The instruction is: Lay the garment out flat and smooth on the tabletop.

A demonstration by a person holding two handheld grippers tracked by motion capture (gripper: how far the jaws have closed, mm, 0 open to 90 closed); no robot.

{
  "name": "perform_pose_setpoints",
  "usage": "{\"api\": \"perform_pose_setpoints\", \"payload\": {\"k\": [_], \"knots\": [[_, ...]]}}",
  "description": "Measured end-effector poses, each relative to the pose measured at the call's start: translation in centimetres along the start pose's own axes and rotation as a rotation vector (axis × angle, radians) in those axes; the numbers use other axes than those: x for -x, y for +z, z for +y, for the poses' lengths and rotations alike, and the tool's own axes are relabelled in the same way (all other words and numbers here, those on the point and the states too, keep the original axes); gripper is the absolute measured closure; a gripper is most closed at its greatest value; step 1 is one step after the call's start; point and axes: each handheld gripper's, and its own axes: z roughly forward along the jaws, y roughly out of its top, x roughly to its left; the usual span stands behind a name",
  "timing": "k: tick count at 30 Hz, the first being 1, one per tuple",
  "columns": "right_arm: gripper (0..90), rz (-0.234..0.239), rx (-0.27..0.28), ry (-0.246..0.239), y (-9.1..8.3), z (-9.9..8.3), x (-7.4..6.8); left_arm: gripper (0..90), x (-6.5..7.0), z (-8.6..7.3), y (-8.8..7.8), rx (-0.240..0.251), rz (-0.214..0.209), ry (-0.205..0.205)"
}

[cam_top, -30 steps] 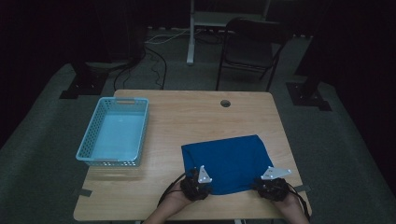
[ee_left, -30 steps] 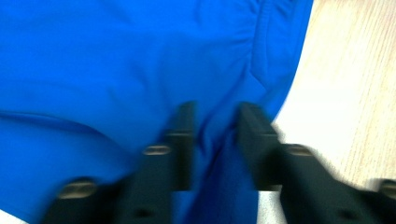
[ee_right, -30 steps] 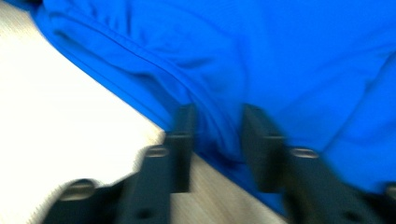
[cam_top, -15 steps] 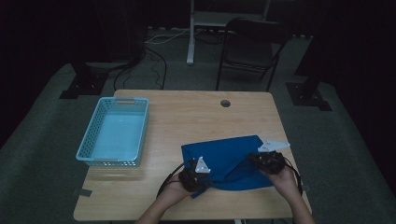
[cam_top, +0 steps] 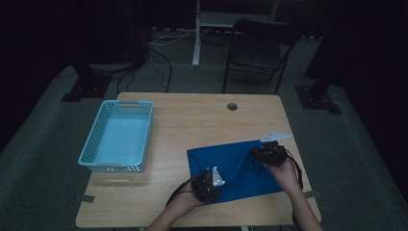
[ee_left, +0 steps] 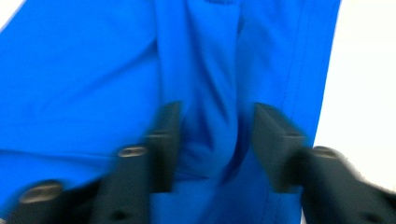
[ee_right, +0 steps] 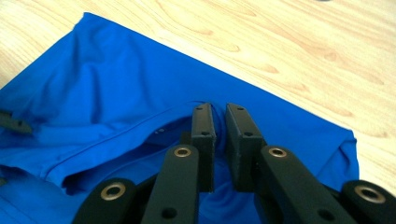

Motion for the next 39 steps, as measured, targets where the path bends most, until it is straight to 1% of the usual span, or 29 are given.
{"api": "perform_pose_setpoints", "payload": {"k": [1,2,3,4,5,6,7,8,9,10,11,13,15,16,17,18,19,21,22,23,25,28,30,32,35,38,39], "knots": [[82.4,0.0,-0.005,0.006,0.1,-0.1,0.1,80.6,-0.2,0.1,-0.1,0.006,0.022,-0.014],[82.4,-0.002,-0.009,0.011,0.1,-0.2,0.3,86.9,-0.7,0.3,-0.3,0.017,0.033,-0.043],[82.3,-0.01,-0.008,0.011,0.2,-0.2,0.5,87.5,-1.4,0.4,-0.6,0.054,0.041,-0.096],[81.8,-0.019,-0.003,0.018,0.2,-0.1,0.8,87.5,-2.5,0.6,-1.0,0.108,0.083,-0.173],[78.7,-0.047,0.025,0.056,0.1,0.0,1.6,87.3,-3.5,0.7,-1.4,0.148,0.127,-0.243],[70.9,-0.046,0.057,0.12,-0.1,0.2,2.6,85.6,-4.2,0.8,-1.6,0.165,0.144,-0.282],[63.1,-0.042,0.074,0.166,-0.2,0.3,3.2,79.0,-5.1,0.9,-1.8,0.178,0.153,-0.324],[60.0,-0.057,0.085,0.209,-0.3,0.3,3.9,70.6,-5.9,1.0,-1.8,0.186,0.13,-0.358],[55.7,-0.057,0.085,0.227,-0.4,0.4,4.4,62.6,-6.4,1.0,-1.7,0.188,0.081,-0.381],[50.6,-0.042,0.082,0.232,-0.4,0.3,4.7,58.0,-6.9,1.0,-1.4,0.182,0.005,-0.398],[47.3,-0.024,0.076,0.231,-0.1,0.2,4.8,56.6,-6.9,1.0,-1.0,0.17,-0.009,-0.404],[42.1,-0.001,0.035,0.219,0.7,-0.3,4.7,50.7,-6.8,0.9,0.0,0.129,-0.045,-0.394],[41.3,0.007,-0.013,0.209,1.7,-1.1,4.4,49.8,-6.5,0.7,0.8,0.108,-0.049,-0.393],[40.7,0.021,-0.027,0.21,2.1,-1.5,4.3,49.8,-6.3,0.6,1.1,0.095,-0.059,-0.39],[40.7,0.04,-0.046,0.207,2.7,-2.0,4.1,49.7,-6.2,0.5,1.4,0.087,-0.051,-0.39],[40.7,0.043,-0.065,0.198,3.1,-2.5,3.8,49.5,-6.1,0.4,1.6,0.081,-0.035,-0.391],[40.8,0.049,-0.081,0.187,3.5,-2.9,3.6,49.4,-6.0,0.3,1.8,0.073,-0.037,-0.385],[42.0,0.061,-0.106,0.164,4.0,-3.7,3.2,49.4,-5.9,0.1,1.8,0.079,-0.032,-0.37],[42.6,0.067,-0.114,0.151,4.2,-4.1,3.0,49.9,-5.8,0.0,1.7,0.07,-0.023,-0.354],[43.0,0.062,-0.12,0.116,4.3,-4.6,2.5,50.7,-5.8,0.0,1.7,0.064,-0.011,-0.339],[43.6,0.011,-0.107,0.043,3.9,-5.4,1.4,52.1,-5.5,-0.3,1.5,0.061,0.015,-0.298],[45.1,-0.02,-0.088,0.037,3.4,-6.2,0.6,56.4,-5.1,-1.1,1.2,0.07,0.046,-0.256],[45.3,-0.024,-0.061,0.044,2.9,-7.1,-0.1,56.8,-4.9,-1.5,0.8,0.071,0.045,-0.241],[45.2,-0.017,-0.042,0.034,2.4,-7.9,-0.9,56.9,-4.5,-2.1,0.4,0.075,0.04,-0.219],[45.2,0.005,-0.03,0.027,1.6,-8.9,-1.8,56.8,-3.7,-3.3,-0.5,0.081,0.028,-0.202],[45.2,0.031,-0.013,0.036,0.6,-10.0,-3.1,56.8,-2.8,-4.7,-1.7,0.074,0.01,-0.172],[45.2,0.05,-0.011,0.042,0.2,-10.4,-3.6,56.8,-2.5,-5.2,-2.1,0.071,0.003,-0.163]]}}
